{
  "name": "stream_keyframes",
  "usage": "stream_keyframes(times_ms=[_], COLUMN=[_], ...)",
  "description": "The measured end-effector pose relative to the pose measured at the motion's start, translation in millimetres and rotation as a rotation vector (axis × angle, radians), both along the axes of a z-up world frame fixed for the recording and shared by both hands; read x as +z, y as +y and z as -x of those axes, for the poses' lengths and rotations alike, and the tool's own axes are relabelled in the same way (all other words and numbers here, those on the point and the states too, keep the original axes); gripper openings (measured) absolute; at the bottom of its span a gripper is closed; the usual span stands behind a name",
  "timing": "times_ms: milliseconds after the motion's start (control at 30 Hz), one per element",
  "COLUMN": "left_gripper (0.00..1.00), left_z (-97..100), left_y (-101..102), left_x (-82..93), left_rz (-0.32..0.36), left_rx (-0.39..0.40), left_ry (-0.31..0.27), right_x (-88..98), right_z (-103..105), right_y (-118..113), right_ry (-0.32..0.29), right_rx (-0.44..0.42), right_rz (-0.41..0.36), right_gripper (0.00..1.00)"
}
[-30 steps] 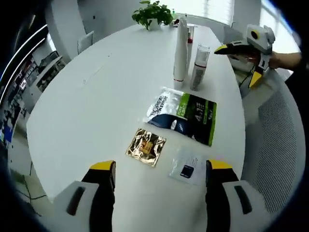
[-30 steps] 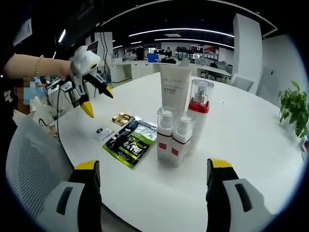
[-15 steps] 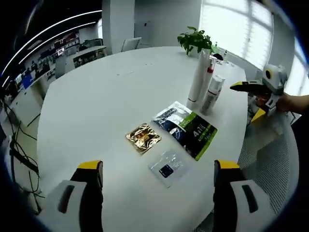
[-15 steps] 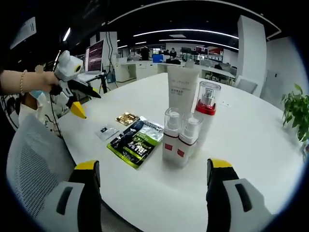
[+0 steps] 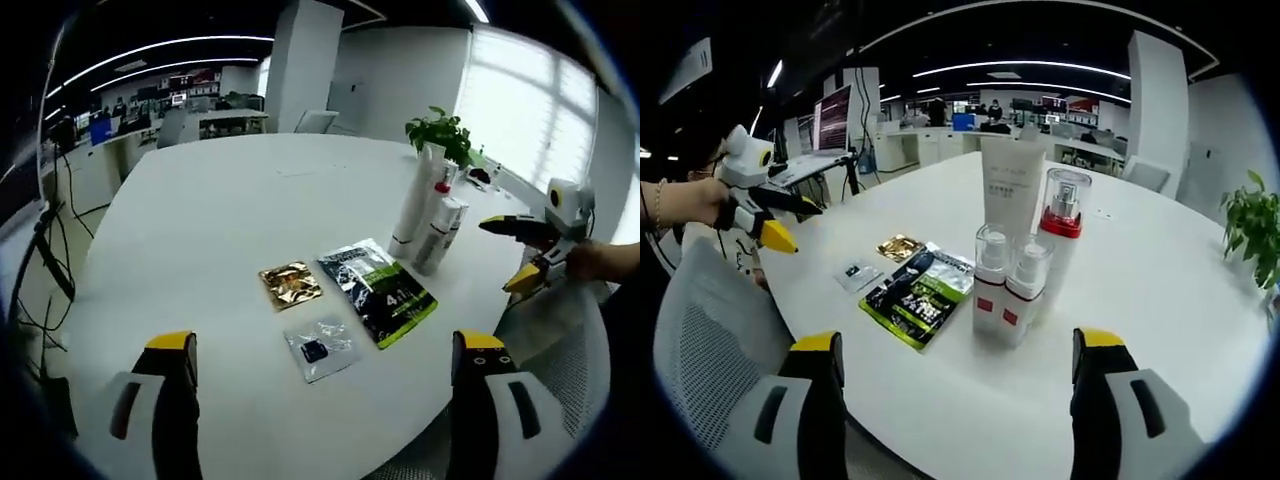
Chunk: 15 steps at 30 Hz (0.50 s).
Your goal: Arrange the skincare products in the storage area until every visible bottle or jar stands upright without overlapping.
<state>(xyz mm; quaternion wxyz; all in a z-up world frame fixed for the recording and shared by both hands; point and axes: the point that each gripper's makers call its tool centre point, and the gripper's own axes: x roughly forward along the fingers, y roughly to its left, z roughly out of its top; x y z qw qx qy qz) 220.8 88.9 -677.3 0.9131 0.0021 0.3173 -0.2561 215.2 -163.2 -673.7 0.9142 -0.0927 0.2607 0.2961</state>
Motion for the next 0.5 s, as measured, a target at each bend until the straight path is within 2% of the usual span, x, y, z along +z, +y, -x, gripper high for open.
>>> stream_keyframes(times_ms=[200,333,367,400,467,500], left_gripper=[0.99,0.99,0.99,0.99,0.99,0.99], left_z=[10.7,16.4,17.8,20.5,12.1,12.0], left_y=[6.5,11.7,13.6,16.6,16.1,16.3], left_x=[-12.0,-19.2,-22.3,-26.2,-20.4,-20.5], left_rz=[-0.037,-0.045,-0.05,-0.067,-0.051,-0.049], left_rx=[0.02,0.048,0.053,0.05,0.061,0.062], left_ry=[0.023,0.014,0.018,0.051,0.006,0.007], right_x=[0.4,0.5,0.3,0.1,-0.1,-0.6], right_z=[1.2,1.3,1.1,1.1,1.0,0.8], right_y=[0.1,-0.6,-1.2,-1.4,-1.6,-1.6], right_ry=[-0.001,-0.002,-0.002,-0.002,-0.002,0.0], right_rx=[-0.006,-0.01,-0.011,-0.012,-0.012,-0.012], right_rz=[0.001,0.004,0.008,0.01,0.013,0.014], right_gripper=[0.97,0.99,0.99,0.99,0.99,0.99])
